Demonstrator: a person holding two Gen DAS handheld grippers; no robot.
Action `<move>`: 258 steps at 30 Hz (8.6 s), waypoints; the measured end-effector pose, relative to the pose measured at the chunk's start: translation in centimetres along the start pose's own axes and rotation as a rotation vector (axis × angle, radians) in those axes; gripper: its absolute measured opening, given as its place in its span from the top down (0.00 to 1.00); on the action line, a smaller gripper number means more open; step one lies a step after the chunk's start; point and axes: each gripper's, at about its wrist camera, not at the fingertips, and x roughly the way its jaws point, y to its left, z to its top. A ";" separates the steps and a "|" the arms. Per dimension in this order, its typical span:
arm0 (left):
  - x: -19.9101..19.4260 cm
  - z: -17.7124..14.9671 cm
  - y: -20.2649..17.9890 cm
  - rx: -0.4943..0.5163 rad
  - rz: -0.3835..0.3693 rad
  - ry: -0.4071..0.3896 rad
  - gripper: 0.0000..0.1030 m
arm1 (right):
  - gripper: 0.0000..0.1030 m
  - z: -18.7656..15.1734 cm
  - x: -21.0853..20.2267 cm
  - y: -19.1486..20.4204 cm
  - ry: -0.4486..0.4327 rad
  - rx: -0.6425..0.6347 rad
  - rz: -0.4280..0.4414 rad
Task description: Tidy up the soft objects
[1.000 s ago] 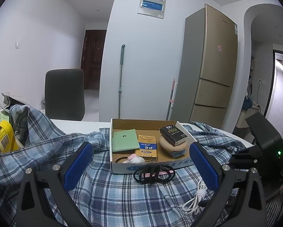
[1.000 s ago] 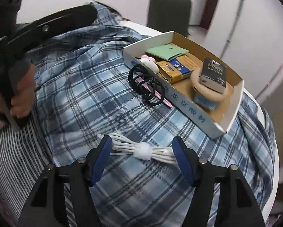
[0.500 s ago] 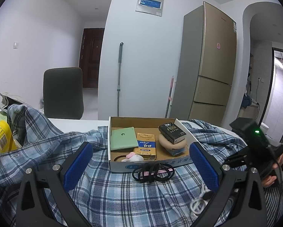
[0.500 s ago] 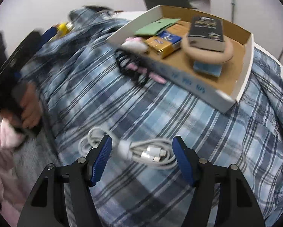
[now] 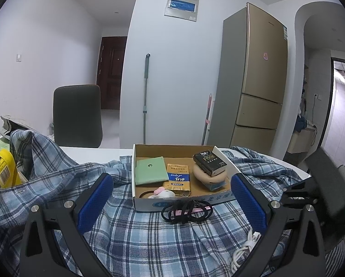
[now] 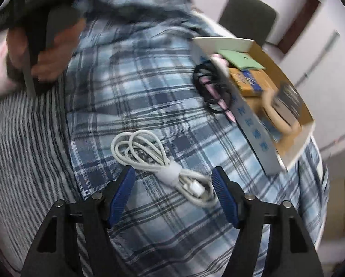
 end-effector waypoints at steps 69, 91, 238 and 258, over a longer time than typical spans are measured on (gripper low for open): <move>11.8 -2.7 -0.8 0.054 -0.047 0.579 0.33 | 0.81 -4.4 -3.1 -8.5 -0.470 0.902 -0.285; 9.0 -2.2 -1.1 0.071 -0.167 0.359 0.90 | 0.80 -3.5 -1.9 -7.9 -0.425 0.841 -0.274; -7.2 -2.0 -2.3 0.118 0.097 -0.274 0.00 | 0.00 -6.7 -12.0 1.7 -0.921 0.678 -0.709; -7.1 -2.1 -2.1 0.116 0.090 -0.269 0.00 | 0.00 -6.8 -12.2 1.2 -0.914 0.688 -0.704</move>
